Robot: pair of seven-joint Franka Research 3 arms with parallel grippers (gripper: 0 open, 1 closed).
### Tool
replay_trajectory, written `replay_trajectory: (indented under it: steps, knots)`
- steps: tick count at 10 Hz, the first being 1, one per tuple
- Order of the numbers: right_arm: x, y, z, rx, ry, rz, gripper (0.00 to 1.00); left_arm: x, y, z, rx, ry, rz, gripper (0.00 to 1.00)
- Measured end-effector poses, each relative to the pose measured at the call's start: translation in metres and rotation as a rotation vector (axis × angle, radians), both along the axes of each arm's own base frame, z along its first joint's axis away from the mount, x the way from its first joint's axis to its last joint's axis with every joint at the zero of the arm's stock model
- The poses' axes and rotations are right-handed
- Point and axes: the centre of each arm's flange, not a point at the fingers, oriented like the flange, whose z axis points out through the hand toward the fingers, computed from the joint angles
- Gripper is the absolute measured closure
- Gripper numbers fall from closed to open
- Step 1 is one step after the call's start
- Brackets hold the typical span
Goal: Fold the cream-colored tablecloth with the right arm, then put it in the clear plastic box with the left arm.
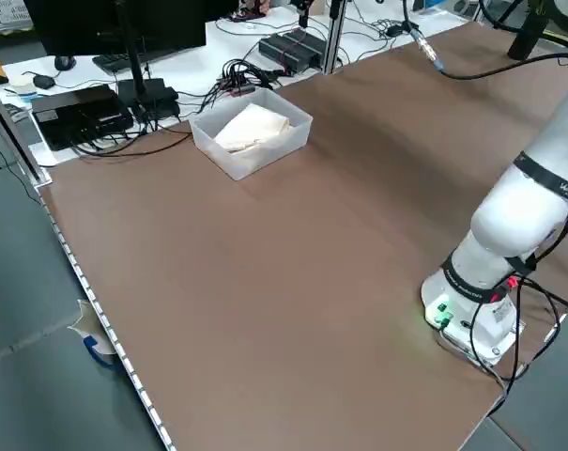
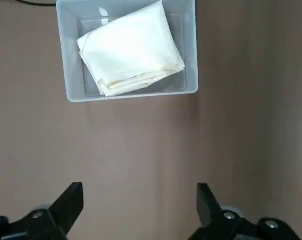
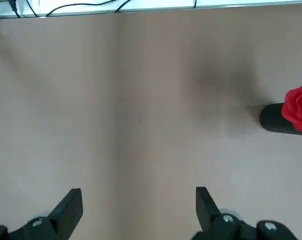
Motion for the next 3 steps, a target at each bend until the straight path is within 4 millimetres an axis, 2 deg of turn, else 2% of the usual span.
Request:
replay_trajectory:
  steps: [3]
  knots:
    - [0.0,0.0,0.0,0.0,0.0,0.0,0.0,-0.0013,0.0077,0.0041,0.0,0.007,0.014,0.0]
